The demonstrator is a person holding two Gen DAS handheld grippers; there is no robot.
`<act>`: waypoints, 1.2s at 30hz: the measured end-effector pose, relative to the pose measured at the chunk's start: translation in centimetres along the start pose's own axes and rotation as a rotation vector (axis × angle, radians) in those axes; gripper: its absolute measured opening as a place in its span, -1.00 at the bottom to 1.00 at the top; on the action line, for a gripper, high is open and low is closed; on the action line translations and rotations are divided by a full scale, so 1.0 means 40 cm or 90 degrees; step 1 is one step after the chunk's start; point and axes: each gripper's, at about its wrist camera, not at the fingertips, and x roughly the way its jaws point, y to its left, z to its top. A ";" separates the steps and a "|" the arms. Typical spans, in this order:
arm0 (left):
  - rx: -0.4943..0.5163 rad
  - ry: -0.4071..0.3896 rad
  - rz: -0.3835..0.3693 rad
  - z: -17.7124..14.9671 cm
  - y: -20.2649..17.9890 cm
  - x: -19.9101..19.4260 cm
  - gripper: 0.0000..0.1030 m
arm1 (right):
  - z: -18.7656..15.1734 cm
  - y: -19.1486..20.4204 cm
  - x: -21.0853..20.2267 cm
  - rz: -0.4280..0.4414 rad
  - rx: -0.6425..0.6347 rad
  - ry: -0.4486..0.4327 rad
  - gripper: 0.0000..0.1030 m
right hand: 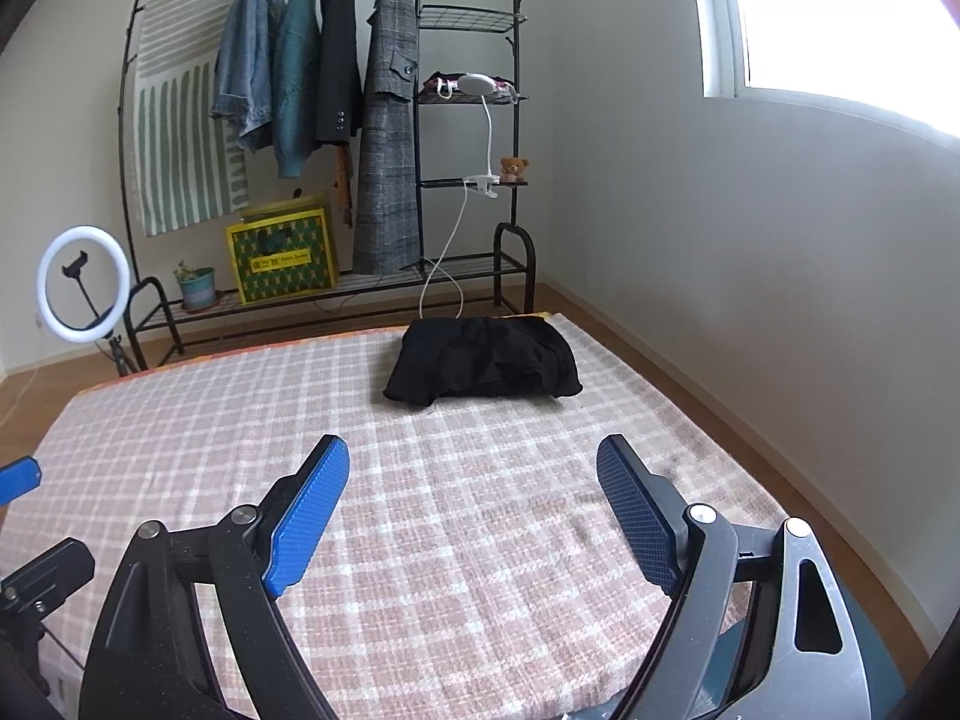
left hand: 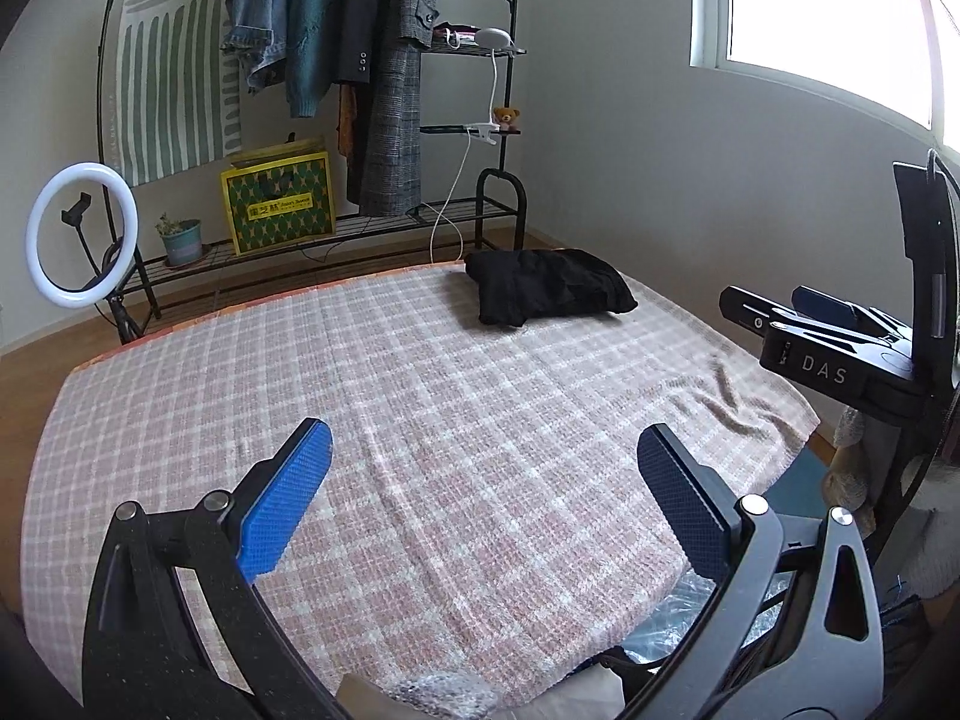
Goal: Fold large clothes
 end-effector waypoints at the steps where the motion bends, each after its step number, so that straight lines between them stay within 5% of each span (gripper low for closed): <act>1: -0.003 -0.001 -0.001 0.001 0.001 -0.001 1.00 | -0.001 -0.001 0.002 -0.001 0.000 0.001 0.65; 36: -0.010 -0.009 0.005 0.005 0.004 -0.017 1.00 | 0.010 0.001 0.012 -0.004 -0.011 -0.002 0.65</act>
